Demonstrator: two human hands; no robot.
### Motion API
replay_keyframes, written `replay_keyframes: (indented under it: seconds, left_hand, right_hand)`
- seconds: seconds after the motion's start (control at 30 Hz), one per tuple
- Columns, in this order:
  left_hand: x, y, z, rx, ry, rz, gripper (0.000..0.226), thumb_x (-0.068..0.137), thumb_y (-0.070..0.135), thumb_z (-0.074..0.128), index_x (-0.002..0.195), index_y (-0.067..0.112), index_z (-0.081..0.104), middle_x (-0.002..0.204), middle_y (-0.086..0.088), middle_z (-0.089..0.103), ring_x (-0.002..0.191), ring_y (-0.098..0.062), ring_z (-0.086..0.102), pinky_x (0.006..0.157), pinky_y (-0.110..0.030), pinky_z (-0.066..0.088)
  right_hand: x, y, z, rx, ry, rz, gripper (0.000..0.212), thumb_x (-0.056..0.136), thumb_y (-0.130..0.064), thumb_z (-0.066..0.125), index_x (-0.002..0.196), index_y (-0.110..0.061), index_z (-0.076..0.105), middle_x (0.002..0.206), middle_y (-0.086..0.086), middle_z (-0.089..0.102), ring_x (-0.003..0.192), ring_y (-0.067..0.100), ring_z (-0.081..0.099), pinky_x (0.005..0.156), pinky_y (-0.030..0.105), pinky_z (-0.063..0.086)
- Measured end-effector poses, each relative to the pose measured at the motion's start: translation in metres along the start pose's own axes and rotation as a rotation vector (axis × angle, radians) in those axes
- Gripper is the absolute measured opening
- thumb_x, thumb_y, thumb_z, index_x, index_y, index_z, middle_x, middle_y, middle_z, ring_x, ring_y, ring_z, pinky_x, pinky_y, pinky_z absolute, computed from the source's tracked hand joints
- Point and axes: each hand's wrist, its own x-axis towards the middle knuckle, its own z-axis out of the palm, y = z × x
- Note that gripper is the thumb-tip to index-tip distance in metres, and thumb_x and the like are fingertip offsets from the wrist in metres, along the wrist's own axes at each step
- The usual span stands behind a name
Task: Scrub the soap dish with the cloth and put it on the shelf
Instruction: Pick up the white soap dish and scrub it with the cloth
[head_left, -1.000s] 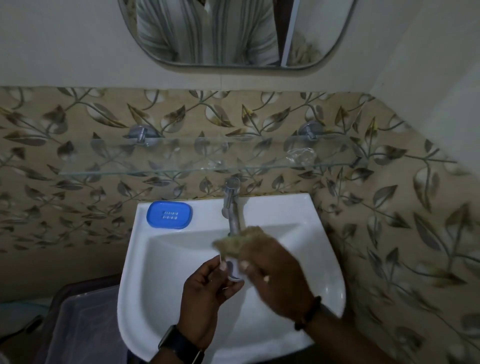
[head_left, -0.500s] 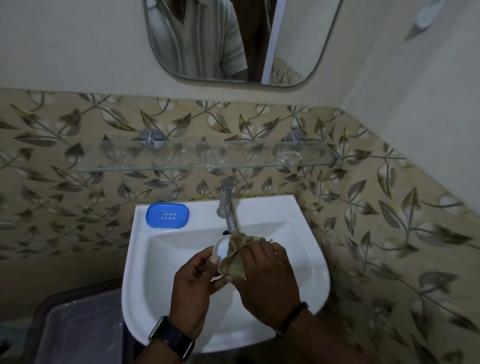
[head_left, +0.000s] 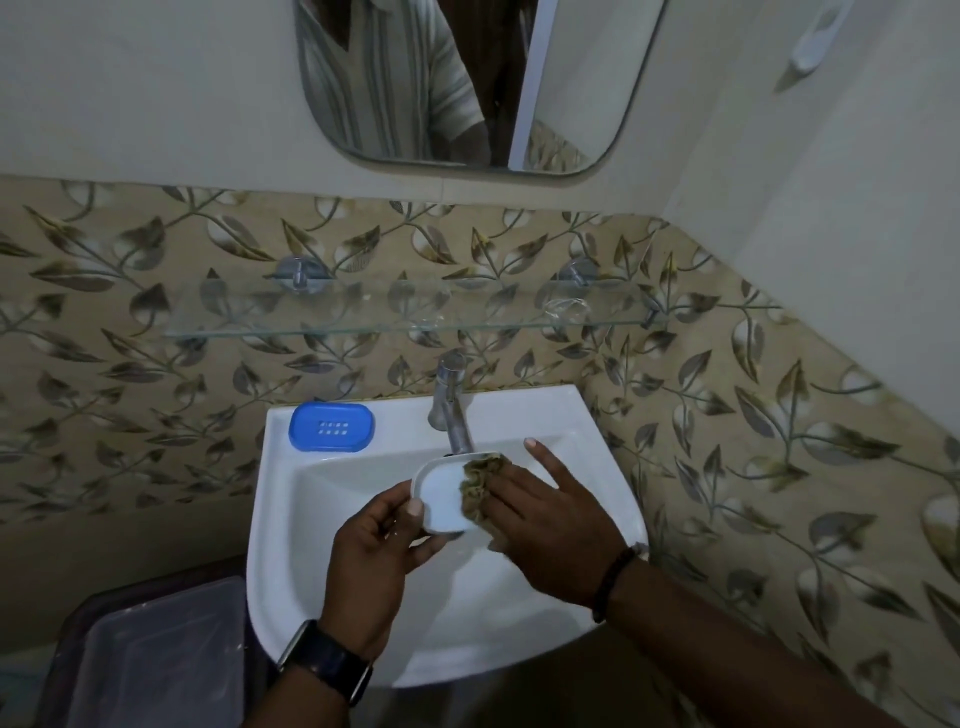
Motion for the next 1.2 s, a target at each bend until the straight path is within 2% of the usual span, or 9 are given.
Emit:
replay_keyframes:
  seconds: [0.1, 0.17, 0.37, 0.53, 0.7, 0.83, 1.03, 1.1, 1.2]
  left_hand:
    - [-0.001, -0.005, 0.011, 0.022, 0.017, -0.011, 0.02, 0.097, 0.01, 0.058, 0.11, 0.009, 0.074, 0.098, -0.014, 0.079, 0.084, -0.027, 0.075, 0.075, -0.041, 0.063]
    - [-0.005, -0.01, 0.021, 0.059, 0.023, -0.015, 0.019, 0.097, 0.009, 0.058, 0.106, 0.011, 0.075, 0.093, -0.016, 0.079, 0.079, -0.027, 0.075, 0.068, -0.039, 0.062]
    - [0.0, -0.005, 0.03, 0.076, 0.111, 0.038, 0.02, 0.097, 0.011, 0.058, 0.109, 0.01, 0.074, 0.102, -0.015, 0.078, 0.091, -0.033, 0.075, 0.08, -0.047, 0.062]
    - [-0.005, -0.004, 0.046, 0.089, 0.171, 0.061, 0.02, 0.096, 0.014, 0.059, 0.109, 0.013, 0.074, 0.105, -0.011, 0.078, 0.096, -0.035, 0.073, 0.08, -0.048, 0.062]
    - [-0.012, -0.003, 0.057, 0.163, 0.141, 0.068, 0.022, 0.096, 0.016, 0.058, 0.111, 0.012, 0.074, 0.106, -0.01, 0.077, 0.098, -0.033, 0.073, 0.079, -0.046, 0.063]
    - [-0.022, -0.004, 0.072, 0.186, 0.13, 0.056, 0.021, 0.096, 0.015, 0.06, 0.111, 0.011, 0.074, 0.104, -0.012, 0.078, 0.095, -0.032, 0.074, 0.075, -0.039, 0.063]
    - [-0.03, -0.007, 0.086, 0.253, 0.107, 0.0, 0.021, 0.097, 0.006, 0.059, 0.103, 0.016, 0.076, 0.091, -0.006, 0.08, 0.087, -0.027, 0.075, 0.066, -0.031, 0.061]
    - [-0.034, -0.002, 0.09, 0.219, 0.106, -0.019, 0.024, 0.097, 0.003, 0.057, 0.098, 0.017, 0.076, 0.089, -0.006, 0.08, 0.078, -0.018, 0.076, 0.061, -0.028, 0.06]
    - [-0.032, 0.005, 0.084, 0.179, 0.125, -0.006, 0.028, 0.096, -0.002, 0.055, 0.098, 0.018, 0.076, 0.089, -0.001, 0.081, 0.083, -0.02, 0.076, 0.062, -0.031, 0.061]
  right_hand:
    - [0.004, -0.023, 0.011, 0.287, 0.173, 0.042, 0.031, 0.091, -0.033, 0.064, 0.118, -0.017, 0.065, 0.126, 0.005, 0.067, 0.126, 0.023, 0.055, 0.125, 0.038, 0.016]
    - [0.011, -0.026, 0.009, 0.444, 0.202, -0.031, 0.035, 0.094, -0.032, 0.065, 0.124, -0.013, 0.064, 0.132, 0.006, 0.064, 0.13, 0.021, 0.052, 0.124, 0.035, 0.02]
    - [0.008, 0.015, -0.002, 0.177, 0.022, -0.074, 0.048, 0.094, -0.041, 0.053, 0.137, -0.021, 0.049, 0.149, 0.001, 0.049, 0.136, 0.021, 0.045, 0.121, 0.045, 0.025]
    - [-0.004, 0.014, 0.008, 0.109, 0.17, 0.026, 0.033, 0.094, -0.022, 0.045, 0.123, -0.015, 0.059, 0.116, 0.012, 0.064, 0.105, 0.031, 0.061, 0.093, 0.041, 0.048]
    - [-0.014, 0.004, 0.013, 0.27, 0.072, 0.25, 0.044, 0.071, -0.031, 0.08, 0.108, -0.03, 0.057, 0.091, -0.003, 0.06, 0.08, 0.021, 0.061, 0.072, 0.034, 0.051]
    - [-0.028, -0.008, 0.009, 0.499, 0.065, 0.444, 0.056, 0.069, -0.019, 0.079, 0.112, -0.04, 0.05, 0.099, -0.012, 0.062, 0.085, 0.02, 0.056, 0.076, 0.027, 0.048]
    - [-0.027, -0.028, -0.005, 0.839, 0.231, 0.504, 0.028, 0.088, -0.024, 0.058, 0.113, -0.034, 0.061, 0.101, -0.018, 0.067, 0.094, -0.002, 0.057, 0.073, -0.002, 0.033]
    - [-0.025, -0.031, -0.005, 0.845, 0.249, 0.473, 0.032, 0.091, -0.024, 0.054, 0.122, -0.03, 0.058, 0.11, -0.015, 0.068, 0.101, -0.002, 0.054, 0.081, -0.001, 0.035]
    - [-0.028, -0.028, 0.013, 0.6, 0.402, 0.215, 0.034, 0.098, -0.025, 0.045, 0.13, -0.023, 0.055, 0.124, -0.006, 0.068, 0.123, 0.008, 0.054, 0.114, 0.025, 0.034]
